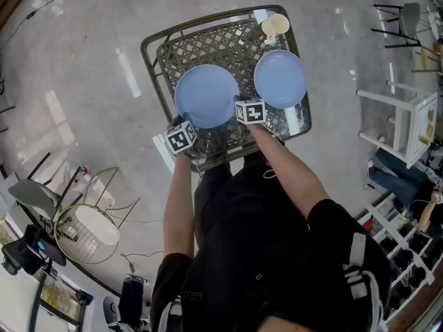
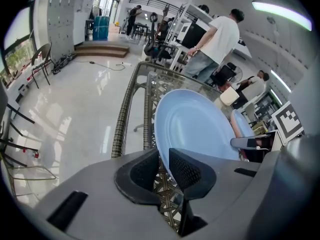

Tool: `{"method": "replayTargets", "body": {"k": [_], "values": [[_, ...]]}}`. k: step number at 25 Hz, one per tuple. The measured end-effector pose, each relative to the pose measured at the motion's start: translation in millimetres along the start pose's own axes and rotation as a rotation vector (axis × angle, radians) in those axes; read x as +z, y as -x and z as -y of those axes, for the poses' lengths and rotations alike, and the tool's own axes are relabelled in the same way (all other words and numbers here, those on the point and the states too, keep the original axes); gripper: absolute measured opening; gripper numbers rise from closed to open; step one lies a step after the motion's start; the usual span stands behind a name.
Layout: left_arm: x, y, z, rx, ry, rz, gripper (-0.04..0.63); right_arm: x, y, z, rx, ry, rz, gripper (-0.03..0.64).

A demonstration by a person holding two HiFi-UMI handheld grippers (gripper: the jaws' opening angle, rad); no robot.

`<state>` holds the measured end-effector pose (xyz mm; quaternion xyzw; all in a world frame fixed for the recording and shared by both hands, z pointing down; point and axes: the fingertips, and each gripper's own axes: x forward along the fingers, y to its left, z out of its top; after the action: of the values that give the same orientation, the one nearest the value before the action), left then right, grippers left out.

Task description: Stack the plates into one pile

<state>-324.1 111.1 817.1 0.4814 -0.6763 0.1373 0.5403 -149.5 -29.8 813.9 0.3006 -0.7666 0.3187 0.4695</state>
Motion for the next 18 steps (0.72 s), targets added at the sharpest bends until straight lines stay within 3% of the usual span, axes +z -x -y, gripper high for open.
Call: {"method": "replayTargets", "body": {"k": [18], "values": [[16.2,47.3,30.6,0.031,0.016,0.103,0.071,17.7,40.8,2.9,0.055,0.020,0.044,0.046]]}}
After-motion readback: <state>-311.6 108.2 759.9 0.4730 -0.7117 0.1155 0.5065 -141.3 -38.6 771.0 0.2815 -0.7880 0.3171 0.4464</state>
